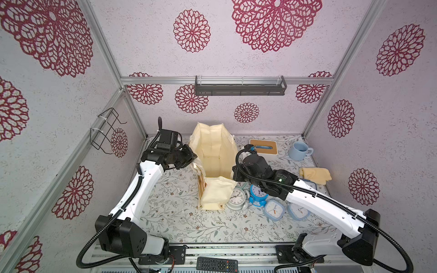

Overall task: Take the alarm clock out of the canvas bag
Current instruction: Place the canvas bag at the center of the board, then reset both arms

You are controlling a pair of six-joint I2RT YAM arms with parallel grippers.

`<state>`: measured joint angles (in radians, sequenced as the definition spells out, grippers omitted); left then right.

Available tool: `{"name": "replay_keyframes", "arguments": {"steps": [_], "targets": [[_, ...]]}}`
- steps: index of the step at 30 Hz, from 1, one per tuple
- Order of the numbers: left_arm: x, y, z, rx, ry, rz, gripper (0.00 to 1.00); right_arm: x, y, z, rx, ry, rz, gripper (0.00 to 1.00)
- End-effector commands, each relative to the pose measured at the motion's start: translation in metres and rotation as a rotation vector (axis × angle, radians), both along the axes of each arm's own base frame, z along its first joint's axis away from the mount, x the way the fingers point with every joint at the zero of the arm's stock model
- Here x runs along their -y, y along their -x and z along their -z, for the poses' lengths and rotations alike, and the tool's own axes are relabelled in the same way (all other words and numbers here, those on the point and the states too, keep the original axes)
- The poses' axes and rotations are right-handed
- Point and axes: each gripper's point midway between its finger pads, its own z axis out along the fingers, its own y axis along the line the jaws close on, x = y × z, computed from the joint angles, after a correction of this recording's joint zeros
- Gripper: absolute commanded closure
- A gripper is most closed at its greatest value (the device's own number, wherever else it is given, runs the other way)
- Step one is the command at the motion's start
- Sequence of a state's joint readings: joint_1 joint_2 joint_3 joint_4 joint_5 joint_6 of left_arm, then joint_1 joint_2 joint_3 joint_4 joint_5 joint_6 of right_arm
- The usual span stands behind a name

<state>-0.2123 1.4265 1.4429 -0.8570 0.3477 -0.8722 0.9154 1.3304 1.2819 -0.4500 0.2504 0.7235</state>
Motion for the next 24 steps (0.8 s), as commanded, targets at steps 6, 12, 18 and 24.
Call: {"name": "replay_keyframes", "arguments": {"steps": [6, 12, 18, 24], "targets": [[-0.036, 0.015, -0.03, 0.1, -0.146, -0.072, 0.44, -0.002, -0.006, -0.048, 0.151, -0.068, -0.024, 0.6], [-0.067, 0.026, -0.056, 0.155, -0.259, -0.15, 0.36, 0.001, -0.003, -0.069, 0.238, -0.044, -0.069, 0.32], [-0.108, 0.04, -0.096, 0.238, -0.417, -0.293, 0.36, 0.019, 0.001, -0.106, 0.379, 0.009, -0.099, 0.15], [-0.178, 0.066, -0.133, 0.393, -0.682, -0.573, 0.35, 0.086, -0.013, -0.131, 0.523, 0.13, 0.039, 0.04]]}}
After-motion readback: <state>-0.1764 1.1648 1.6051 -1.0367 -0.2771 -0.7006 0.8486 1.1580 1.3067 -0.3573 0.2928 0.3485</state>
